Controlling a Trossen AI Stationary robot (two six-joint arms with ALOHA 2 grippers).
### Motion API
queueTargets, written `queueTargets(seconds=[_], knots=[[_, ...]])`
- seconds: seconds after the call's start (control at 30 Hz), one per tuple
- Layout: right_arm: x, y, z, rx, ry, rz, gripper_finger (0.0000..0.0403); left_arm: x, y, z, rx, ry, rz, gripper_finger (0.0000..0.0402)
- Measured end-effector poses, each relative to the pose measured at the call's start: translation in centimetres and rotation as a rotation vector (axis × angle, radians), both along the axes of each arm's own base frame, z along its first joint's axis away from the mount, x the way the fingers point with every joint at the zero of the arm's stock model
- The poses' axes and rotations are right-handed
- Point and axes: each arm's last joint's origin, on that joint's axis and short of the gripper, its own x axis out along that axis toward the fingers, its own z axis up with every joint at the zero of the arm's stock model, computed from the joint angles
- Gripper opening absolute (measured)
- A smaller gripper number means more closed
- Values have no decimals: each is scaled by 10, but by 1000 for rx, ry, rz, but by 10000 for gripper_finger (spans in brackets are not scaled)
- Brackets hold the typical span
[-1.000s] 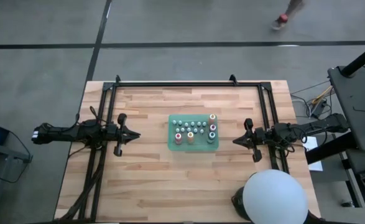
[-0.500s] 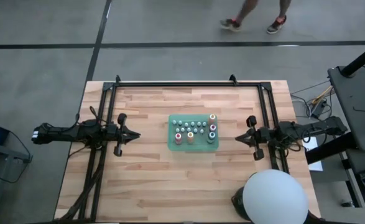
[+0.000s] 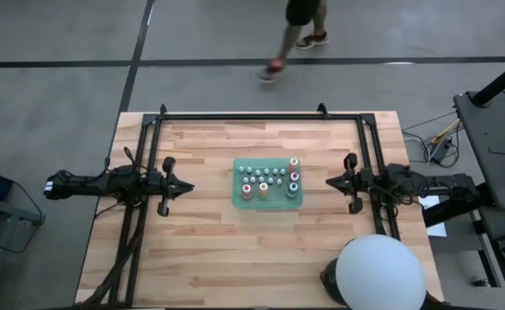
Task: Pick & Place food coloring
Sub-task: Return to Home Position
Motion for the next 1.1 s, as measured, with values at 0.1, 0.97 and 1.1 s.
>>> queueTargets(seconds=[0.1, 0.97, 1.1], knots=[[0, 0, -1, 4, 14, 5, 9, 0, 0, 0, 0, 0, 0, 3], [1, 0, -6, 25, 59, 47, 9, 0, 0, 0, 0, -2, 0, 3], [0, 0, -6, 25, 57, 47, 9, 0, 0, 0, 0, -2, 0, 3]])
